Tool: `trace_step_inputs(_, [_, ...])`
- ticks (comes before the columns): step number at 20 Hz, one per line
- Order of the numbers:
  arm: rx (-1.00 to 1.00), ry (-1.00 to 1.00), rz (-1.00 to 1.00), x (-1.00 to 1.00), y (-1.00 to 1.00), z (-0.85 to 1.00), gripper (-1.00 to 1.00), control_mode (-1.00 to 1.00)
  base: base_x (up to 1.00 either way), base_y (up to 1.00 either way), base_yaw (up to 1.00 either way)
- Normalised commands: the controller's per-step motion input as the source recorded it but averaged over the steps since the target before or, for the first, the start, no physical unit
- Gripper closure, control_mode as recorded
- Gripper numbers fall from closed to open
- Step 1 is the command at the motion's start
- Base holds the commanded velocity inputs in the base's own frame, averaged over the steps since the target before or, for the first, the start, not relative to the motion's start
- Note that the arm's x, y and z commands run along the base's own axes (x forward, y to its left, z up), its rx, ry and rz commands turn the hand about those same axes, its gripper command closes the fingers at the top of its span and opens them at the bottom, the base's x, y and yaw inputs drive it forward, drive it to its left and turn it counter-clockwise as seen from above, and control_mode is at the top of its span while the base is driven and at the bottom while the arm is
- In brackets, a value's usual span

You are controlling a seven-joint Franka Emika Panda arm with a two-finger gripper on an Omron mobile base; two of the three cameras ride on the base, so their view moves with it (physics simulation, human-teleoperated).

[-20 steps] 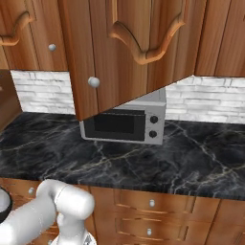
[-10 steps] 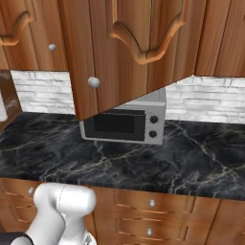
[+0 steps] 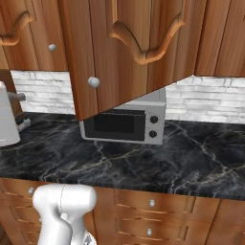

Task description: Close all open cabinet doors.

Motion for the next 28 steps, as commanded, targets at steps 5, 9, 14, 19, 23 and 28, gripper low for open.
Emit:
trace_step_inputs(5, [0.16,-0.22,-0.04,-0.76,-0.73,0.00,-1.00,-1.00,0.00,0.00,0.00])
trace_step_inputs(9, [0.13,-0.24,-0.02,-0.62,-0.70,0.00,-1.00,-1.00,0.00,0.00,0.00])
trace_step_inputs(14, [0.13,-0.22,0.00,-0.29,-0.81,0.00,-1.00,-1.00,0.00,0.00,0.00])
trace_step_inputs(19, [0.16,-0.07,0.02,0.01,-0.89,-0.21,-1.00,-1.00,0.00,0.00,0.00])
trace_step_inputs(23, [0.18,0.00,0.05,0.10,-0.80,-0.21,-1.00,-1.00,0.00,0.00,0.00])
trace_step_inputs(28, [0.17,-0.04,0.28,0.17,-0.75,-0.22,-1.00,-1.00,0.00,0.00,0.00])
